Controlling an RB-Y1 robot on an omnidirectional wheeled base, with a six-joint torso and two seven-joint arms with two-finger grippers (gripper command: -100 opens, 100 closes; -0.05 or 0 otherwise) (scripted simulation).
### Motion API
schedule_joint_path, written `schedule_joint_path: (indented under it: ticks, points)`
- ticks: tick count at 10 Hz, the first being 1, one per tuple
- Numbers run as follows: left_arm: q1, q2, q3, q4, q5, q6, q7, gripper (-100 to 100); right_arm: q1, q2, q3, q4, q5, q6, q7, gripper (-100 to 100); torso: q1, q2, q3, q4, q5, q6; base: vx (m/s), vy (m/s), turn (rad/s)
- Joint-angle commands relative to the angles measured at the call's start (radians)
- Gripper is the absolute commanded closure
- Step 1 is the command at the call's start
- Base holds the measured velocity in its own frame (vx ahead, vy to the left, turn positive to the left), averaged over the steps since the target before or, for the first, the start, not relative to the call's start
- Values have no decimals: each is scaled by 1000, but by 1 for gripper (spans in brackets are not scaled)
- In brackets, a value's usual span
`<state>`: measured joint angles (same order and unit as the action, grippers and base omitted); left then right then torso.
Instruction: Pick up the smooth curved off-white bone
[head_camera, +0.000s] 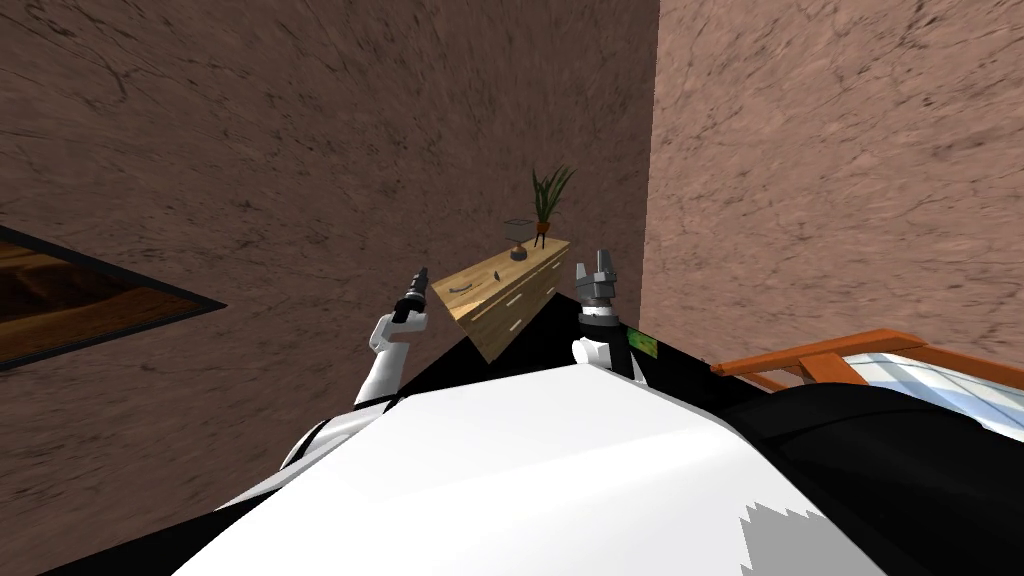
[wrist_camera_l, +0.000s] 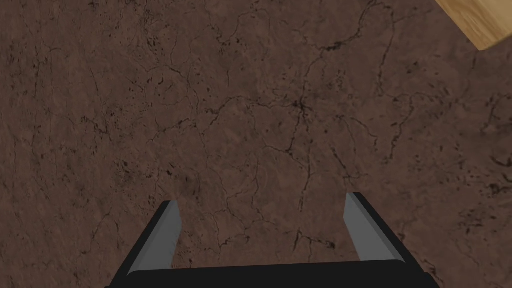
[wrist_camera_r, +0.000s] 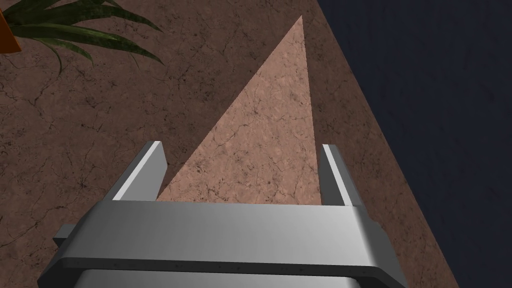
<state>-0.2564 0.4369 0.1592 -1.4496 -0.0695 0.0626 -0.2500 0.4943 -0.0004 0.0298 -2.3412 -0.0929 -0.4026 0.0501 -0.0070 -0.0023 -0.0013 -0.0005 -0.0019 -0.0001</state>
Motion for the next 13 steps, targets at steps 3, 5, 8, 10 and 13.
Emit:
schedule_joint_path:
  ticks: [3, 5, 8, 10, 13]
  points:
    - [-81, 34, 16, 99, 4, 80, -13, -100, 0, 0, 0, 0, 0, 0, 0, 0, 4, 1, 0, 0, 1, 0, 2, -66, 34]
    - [-125, 49, 26, 146, 4, 125, -21, -100, 0, 0, 0, 0, 0, 0, 0, 0, 3, 0, 0, 0, 1, 0, 17, -90, 60]
    - [-169, 64, 37, 212, 3, 171, -28, -100, 0, 0, 0, 0, 0, 0, 0, 0, 4, 0, 0, 0, 1, 0, 16, -73, 30]
    - [-214, 78, 48, 276, 3, 210, -32, -100, 0, 0, 0, 0, 0, 0, 0, 0, 3, -1, -1, 0, 1, 0, 18, -91, 53]
    - [-260, 90, 58, 348, 3, 262, -35, -100, 0, 0, 0, 0, 0, 0, 0, 0, 4, 0, 0, 0, 1, 0, 19, -72, 24]
